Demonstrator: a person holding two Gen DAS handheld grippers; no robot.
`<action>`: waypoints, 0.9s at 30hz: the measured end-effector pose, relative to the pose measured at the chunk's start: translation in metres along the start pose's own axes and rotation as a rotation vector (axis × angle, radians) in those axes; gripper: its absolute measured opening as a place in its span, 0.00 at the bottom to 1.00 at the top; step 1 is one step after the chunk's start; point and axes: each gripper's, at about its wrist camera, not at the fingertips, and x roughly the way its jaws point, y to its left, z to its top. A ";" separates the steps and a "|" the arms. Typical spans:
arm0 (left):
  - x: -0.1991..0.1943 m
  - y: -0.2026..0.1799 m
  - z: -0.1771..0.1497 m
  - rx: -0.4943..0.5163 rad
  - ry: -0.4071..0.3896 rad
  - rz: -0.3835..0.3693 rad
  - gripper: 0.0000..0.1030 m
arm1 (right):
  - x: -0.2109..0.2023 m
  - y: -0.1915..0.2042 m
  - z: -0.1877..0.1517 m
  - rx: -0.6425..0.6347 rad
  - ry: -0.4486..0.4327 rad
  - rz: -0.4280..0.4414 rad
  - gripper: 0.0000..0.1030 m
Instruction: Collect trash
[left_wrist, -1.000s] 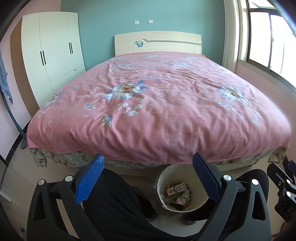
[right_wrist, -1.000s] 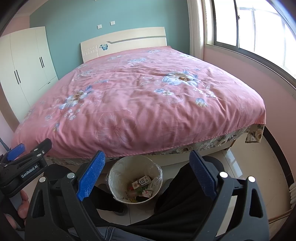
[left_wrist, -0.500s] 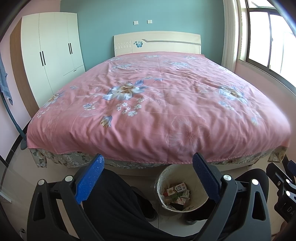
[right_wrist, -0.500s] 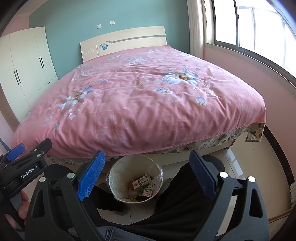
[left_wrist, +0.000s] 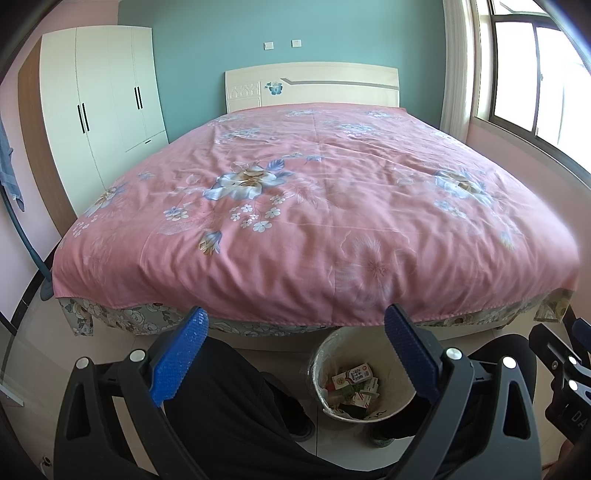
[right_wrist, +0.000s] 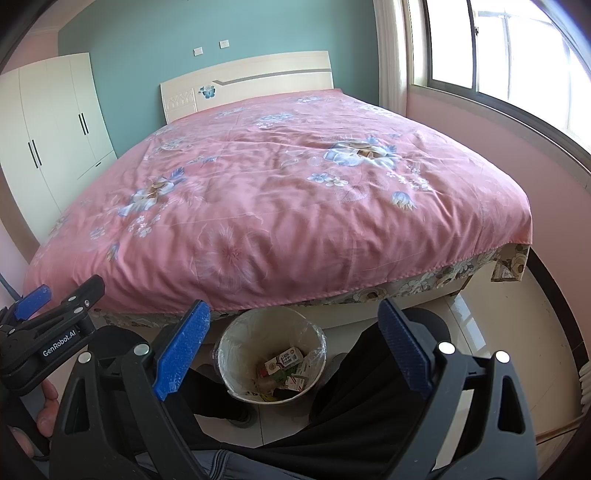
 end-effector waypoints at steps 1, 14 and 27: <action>0.000 -0.001 0.000 0.002 0.001 -0.003 0.95 | 0.000 0.000 0.001 0.001 0.000 0.000 0.88; 0.003 0.003 0.002 0.012 0.002 0.001 0.95 | 0.001 0.004 -0.006 -0.002 0.006 0.001 0.88; 0.002 0.002 0.001 0.019 0.000 -0.003 0.95 | 0.002 0.009 -0.012 0.001 0.013 0.003 0.88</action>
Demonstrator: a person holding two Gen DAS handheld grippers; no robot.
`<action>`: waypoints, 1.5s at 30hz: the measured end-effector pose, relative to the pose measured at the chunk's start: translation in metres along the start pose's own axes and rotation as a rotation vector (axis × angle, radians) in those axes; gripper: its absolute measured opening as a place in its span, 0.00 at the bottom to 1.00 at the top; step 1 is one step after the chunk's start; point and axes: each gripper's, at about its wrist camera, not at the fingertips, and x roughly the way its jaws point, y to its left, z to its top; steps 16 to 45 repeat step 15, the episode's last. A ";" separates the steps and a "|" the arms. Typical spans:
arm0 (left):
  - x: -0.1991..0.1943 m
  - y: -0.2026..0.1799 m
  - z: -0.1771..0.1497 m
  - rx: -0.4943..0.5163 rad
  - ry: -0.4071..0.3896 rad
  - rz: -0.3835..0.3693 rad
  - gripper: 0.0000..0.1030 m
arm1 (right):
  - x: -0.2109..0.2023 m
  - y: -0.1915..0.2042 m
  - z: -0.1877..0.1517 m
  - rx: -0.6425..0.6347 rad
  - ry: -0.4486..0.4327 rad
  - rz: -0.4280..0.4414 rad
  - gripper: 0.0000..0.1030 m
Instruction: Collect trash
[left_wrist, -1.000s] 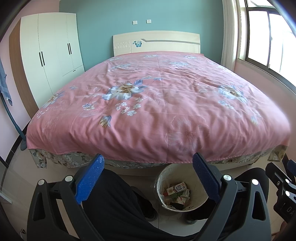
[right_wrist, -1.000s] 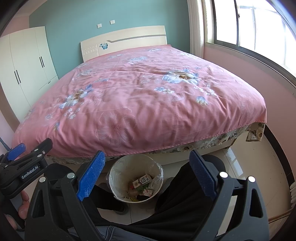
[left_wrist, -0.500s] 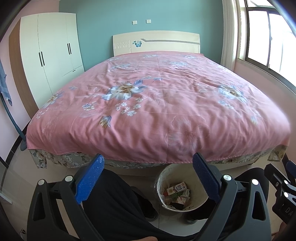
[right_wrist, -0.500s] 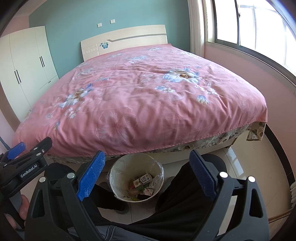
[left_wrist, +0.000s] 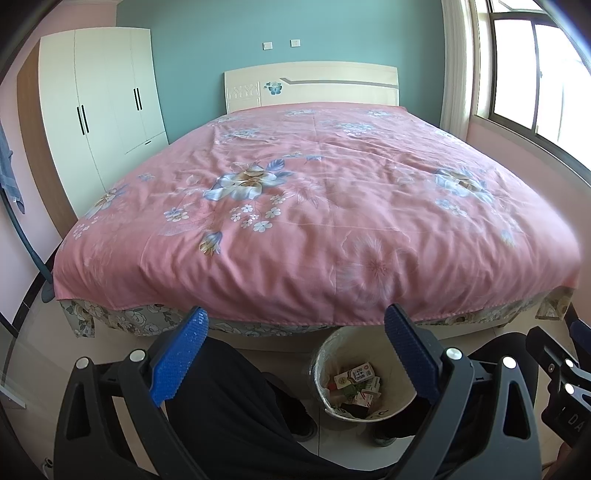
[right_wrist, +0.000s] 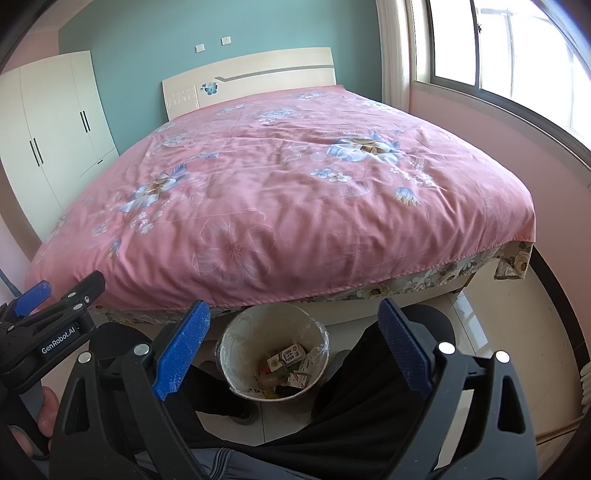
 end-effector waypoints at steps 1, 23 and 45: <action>0.000 0.001 0.000 -0.001 0.000 0.001 0.95 | 0.001 0.000 0.001 0.001 0.000 0.001 0.88; 0.000 0.000 0.000 0.011 -0.005 0.000 0.95 | 0.001 -0.002 0.002 0.002 0.002 0.002 0.88; 0.000 0.000 0.000 0.011 -0.005 0.000 0.95 | 0.001 -0.002 0.002 0.002 0.002 0.002 0.88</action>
